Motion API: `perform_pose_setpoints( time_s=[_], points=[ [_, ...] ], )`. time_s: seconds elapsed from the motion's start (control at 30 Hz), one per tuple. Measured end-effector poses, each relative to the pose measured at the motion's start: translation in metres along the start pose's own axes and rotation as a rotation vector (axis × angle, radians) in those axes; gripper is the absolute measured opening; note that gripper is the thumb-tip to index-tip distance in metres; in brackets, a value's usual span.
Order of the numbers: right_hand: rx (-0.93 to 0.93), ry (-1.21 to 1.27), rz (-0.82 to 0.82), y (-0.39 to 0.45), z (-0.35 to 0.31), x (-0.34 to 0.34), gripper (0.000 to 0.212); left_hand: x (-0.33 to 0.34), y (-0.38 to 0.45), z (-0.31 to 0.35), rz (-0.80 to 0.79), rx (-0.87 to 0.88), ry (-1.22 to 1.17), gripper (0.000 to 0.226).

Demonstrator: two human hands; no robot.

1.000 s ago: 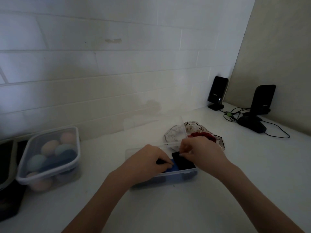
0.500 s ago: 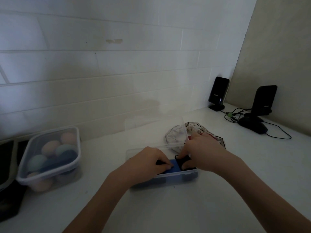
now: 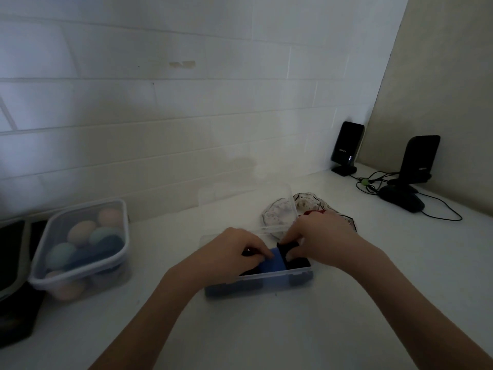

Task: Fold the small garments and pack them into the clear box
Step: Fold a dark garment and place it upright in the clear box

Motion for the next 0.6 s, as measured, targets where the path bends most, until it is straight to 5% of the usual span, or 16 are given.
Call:
perform_pose_setpoints(
  time_s=[0.2,0.6],
  points=[
    [-0.035,0.093,0.117,-0.001,0.001,-0.006,0.021,-0.016,-0.005,-0.006,0.119,0.008,-0.111,0.024],
    [-0.063,0.114,-0.033,0.008,-0.010,0.010,0.022,-0.008,-0.003,-0.012,-0.080,-0.078,0.062,0.024]
  ],
)
Point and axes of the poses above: each hand's wrist, its own y-axis towards the middle knuckle, its own x-axis out of the palm, z = x × y, the point moved 1 cm from there along y, towards the middle knuckle, and after that the axes turned 14 degrees about -z, right-handed, at the moved point
